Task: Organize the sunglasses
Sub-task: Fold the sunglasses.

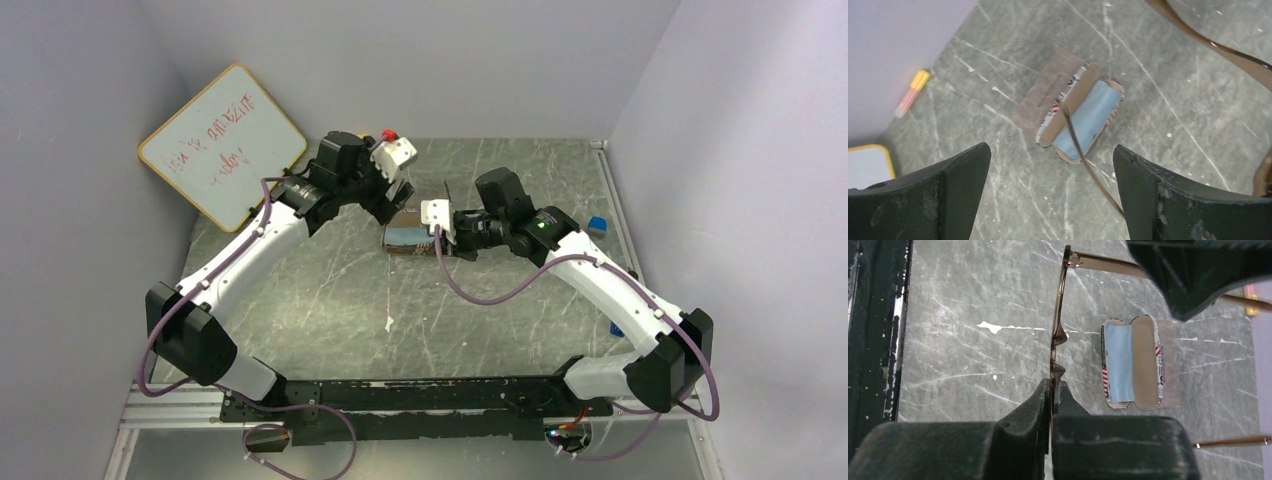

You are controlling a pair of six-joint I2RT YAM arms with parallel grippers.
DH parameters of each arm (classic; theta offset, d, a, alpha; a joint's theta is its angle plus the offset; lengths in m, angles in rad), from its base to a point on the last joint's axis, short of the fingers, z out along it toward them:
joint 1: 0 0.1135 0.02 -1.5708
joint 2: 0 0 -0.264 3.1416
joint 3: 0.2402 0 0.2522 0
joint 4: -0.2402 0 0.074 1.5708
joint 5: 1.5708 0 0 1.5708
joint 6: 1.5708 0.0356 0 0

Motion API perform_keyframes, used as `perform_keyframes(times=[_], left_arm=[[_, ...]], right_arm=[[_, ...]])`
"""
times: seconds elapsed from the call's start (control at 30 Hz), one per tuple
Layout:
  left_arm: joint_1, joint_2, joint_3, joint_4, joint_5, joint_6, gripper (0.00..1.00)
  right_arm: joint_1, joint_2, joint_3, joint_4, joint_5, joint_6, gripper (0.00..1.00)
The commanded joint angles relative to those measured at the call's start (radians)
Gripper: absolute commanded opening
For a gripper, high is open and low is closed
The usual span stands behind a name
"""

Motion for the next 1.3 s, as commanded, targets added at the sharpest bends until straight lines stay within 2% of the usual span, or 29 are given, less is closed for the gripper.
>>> perform_keyframes(times=[0.0, 0.3, 0.43, 0.63, 0.8, 0.83, 1.03, 1.27], left_arm=[[-0.027, -0.023, -0.022, -0.032, 0.109, 0.046, 0.96], [-0.063, -0.046, -0.057, -0.079, 0.205, 0.086, 0.96], [-0.07, -0.061, -0.056, -0.08, 0.204, 0.081, 0.96], [-0.069, -0.132, -0.022, 0.03, 0.064, -0.01, 0.96], [-0.052, -0.097, 0.071, 0.02, -0.295, -0.083, 0.96], [-0.032, -0.093, 0.075, 0.014, -0.332, -0.095, 0.96], [0.128, -0.096, 0.029, 0.017, -0.347, -0.157, 0.96], [0.154, -0.068, -0.029, 0.02, -0.292, -0.141, 0.96]], right_arm=[[0.021, -0.008, 0.015, 0.045, -0.022, -0.015, 0.0], [0.047, 0.007, 0.035, 0.034, -0.001, -0.025, 0.0], [0.053, 0.006, 0.035, 0.029, 0.003, -0.028, 0.0], [0.052, 0.007, 0.008, 0.062, 0.044, -0.008, 0.0], [0.053, -0.007, -0.014, 0.108, 0.087, 0.026, 0.0], [0.053, -0.008, -0.017, 0.115, 0.093, 0.03, 0.0], [0.053, -0.015, -0.023, 0.13, 0.088, 0.04, 0.0], [0.053, -0.022, -0.021, 0.14, 0.076, 0.053, 0.0]])
